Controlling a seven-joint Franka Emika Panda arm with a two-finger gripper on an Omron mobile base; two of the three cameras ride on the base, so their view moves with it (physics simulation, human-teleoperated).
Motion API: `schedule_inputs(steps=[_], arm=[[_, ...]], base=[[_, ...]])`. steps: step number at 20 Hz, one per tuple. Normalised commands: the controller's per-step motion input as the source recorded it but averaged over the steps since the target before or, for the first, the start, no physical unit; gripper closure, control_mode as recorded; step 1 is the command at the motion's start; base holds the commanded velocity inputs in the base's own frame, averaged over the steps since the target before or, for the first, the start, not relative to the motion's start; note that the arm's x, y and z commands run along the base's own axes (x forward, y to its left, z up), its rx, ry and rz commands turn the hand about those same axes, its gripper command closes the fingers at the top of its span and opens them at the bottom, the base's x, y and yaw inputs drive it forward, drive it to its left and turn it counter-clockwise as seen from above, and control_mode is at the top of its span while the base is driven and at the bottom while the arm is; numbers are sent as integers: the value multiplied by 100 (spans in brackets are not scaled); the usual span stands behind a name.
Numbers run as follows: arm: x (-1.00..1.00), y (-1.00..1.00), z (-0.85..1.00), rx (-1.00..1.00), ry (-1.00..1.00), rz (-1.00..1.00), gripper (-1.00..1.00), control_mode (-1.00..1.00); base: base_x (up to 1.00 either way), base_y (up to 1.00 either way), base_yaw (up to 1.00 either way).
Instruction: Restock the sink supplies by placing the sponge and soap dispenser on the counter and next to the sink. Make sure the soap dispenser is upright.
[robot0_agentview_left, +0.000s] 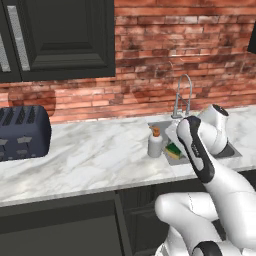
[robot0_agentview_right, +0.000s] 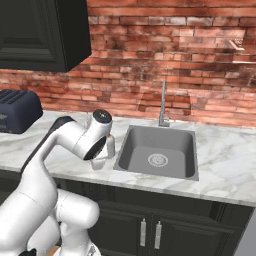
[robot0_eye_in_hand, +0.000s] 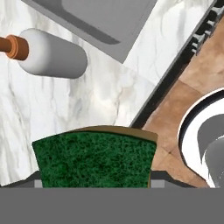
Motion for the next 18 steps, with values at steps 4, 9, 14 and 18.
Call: schedule_inputs(steps=[4, 9, 14, 18], arm=[[60, 41, 0, 0, 2, -10, 100, -100], [68, 30, 0, 0, 2, -8, 100, -100], [23, 8, -22, 0, 3, -5, 100, -100], [-46, -8, -48, 0, 0, -16, 100, -100]], base=[[0, 0, 0], [0, 0, 0], [0, 0, 0], [0, 0, 0]])
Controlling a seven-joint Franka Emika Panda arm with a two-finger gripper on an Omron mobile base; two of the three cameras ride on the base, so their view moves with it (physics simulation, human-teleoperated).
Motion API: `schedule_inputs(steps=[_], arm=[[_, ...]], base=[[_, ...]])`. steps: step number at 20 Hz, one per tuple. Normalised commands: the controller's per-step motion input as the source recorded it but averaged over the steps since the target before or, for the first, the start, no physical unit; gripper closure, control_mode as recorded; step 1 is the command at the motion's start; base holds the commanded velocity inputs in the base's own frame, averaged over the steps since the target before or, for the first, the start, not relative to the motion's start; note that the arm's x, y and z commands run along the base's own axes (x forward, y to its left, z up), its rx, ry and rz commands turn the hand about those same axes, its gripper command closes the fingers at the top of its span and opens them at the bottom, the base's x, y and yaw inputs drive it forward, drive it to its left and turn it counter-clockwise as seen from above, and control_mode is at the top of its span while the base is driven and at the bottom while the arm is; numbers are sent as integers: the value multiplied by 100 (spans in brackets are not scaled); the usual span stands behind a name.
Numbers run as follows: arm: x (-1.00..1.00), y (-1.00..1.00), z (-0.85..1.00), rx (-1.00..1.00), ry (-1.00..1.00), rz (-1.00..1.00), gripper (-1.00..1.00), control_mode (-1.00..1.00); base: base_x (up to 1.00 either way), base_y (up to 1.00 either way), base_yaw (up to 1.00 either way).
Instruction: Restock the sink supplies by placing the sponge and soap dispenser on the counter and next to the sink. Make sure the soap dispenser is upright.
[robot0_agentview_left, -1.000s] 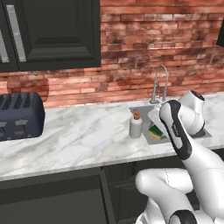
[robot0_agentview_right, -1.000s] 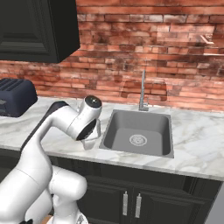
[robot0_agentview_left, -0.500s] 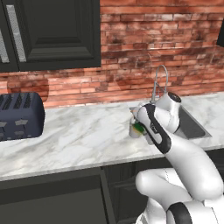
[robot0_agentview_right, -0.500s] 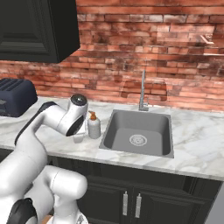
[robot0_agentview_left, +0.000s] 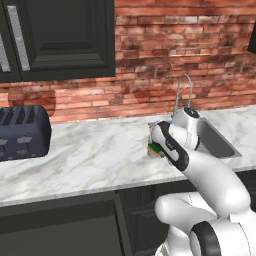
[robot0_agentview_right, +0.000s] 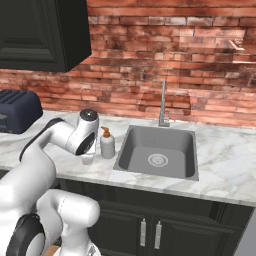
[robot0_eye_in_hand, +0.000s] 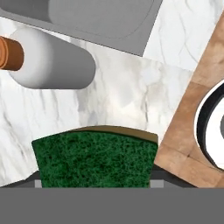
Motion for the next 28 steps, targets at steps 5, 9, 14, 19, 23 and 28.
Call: schedule_inputs(steps=[5, 9, 14, 19, 23, 28], arm=[[-4, -1, -33, 0, 0, -20, 100, -100], [0, -3, -8, 0, 0, -18, 100, -100], [0, -29, -6, 0, 0, -14, 100, -100], [0, -20, -11, 0, 3, -12, 100, -100], [2, -6, -21, 0, 4, -8, 100, -100], [5, 0, -28, 0, 3, -2, 100, -100]], base=[[0, 0, 0], [0, 0, 0], [0, 0, 0], [0, 0, 0], [0, 0, 0], [0, 0, 0]])
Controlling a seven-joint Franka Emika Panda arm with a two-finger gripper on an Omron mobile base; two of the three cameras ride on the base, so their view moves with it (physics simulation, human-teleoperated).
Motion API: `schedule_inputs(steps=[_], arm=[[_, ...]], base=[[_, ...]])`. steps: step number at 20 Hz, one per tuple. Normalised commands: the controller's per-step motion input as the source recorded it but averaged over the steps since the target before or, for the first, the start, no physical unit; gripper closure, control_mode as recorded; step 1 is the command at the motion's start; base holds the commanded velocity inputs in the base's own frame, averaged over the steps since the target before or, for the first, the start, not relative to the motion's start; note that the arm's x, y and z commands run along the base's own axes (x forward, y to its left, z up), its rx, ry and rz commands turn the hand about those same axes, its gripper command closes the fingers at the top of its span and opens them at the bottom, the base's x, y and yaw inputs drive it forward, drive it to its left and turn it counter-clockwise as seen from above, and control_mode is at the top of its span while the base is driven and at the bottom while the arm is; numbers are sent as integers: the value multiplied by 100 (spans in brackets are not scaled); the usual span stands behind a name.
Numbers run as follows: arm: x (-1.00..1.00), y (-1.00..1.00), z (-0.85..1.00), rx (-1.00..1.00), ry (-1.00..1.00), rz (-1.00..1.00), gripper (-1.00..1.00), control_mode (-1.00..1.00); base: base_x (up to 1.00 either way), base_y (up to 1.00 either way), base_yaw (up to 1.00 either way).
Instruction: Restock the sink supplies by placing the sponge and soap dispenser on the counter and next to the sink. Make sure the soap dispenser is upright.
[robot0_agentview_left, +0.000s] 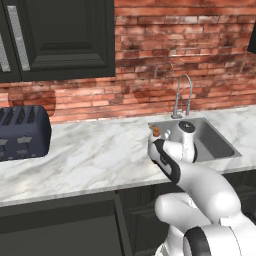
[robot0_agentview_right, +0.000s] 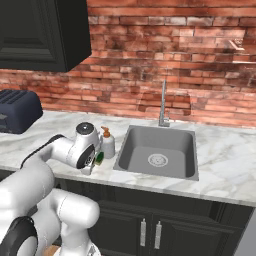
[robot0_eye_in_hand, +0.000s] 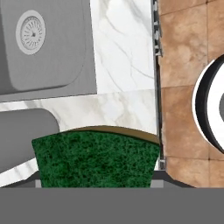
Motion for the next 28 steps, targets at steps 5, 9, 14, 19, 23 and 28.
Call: schedule_inputs(steps=[5, 9, 14, 19, 23, 28], arm=[[0, 0, -23, 0, 0, 0, 100, -100], [0, -3, -22, 0, 0, 0, 100, -100], [4, -2, -26, -1, 0, -1, 100, -100], [7, -2, -28, -1, 0, -1, 100, -100], [6, -1, -26, 0, 0, 0, 100, -100], [6, 0, -24, 0, 0, 0, 100, -100]], base=[[0, 0, 0], [0, 0, 0], [0, 0, 0], [0, 0, 0], [0, 0, 0], [0, 0, 0]])
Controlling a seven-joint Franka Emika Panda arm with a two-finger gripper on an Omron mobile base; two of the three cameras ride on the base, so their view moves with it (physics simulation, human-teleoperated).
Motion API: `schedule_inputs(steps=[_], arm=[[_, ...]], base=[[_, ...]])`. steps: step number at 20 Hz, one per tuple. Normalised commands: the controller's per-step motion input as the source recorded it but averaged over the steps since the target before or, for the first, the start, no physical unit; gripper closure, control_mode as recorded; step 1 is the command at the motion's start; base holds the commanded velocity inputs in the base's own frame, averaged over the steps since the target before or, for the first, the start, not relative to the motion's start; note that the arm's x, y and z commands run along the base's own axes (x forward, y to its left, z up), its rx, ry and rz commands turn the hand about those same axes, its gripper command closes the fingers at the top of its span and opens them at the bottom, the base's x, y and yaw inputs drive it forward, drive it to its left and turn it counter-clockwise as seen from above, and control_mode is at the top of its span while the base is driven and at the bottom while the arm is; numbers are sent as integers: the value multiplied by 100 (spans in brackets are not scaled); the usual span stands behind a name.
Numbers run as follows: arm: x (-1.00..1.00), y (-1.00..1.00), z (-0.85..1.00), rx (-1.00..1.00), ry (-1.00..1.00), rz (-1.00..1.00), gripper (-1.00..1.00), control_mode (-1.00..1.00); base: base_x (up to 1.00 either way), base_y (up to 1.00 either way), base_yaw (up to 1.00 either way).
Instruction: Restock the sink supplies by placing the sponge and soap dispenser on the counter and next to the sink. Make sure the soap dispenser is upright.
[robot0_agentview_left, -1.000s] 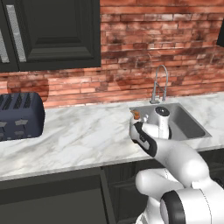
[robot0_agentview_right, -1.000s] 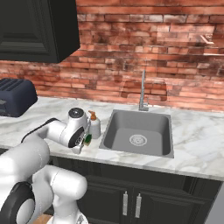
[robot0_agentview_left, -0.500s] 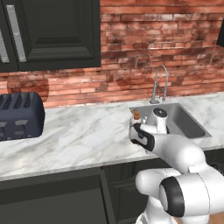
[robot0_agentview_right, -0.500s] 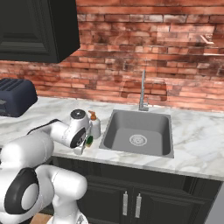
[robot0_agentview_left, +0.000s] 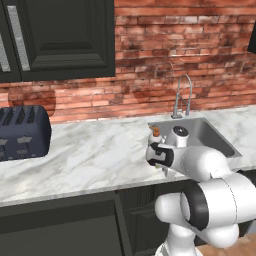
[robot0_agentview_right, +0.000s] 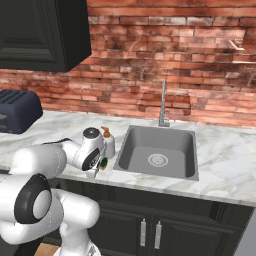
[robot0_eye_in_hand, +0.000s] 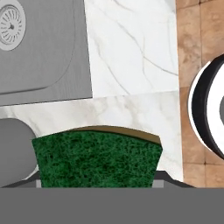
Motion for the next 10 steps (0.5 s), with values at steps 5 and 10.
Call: schedule_inputs(steps=[5, 10], arm=[[2, 0, -20, 0, 0, 0, 100, -100], [3, -5, -14, 0, 0, -1, 100, -100]], base=[[0, 0, 0], [0, 0, 0]])
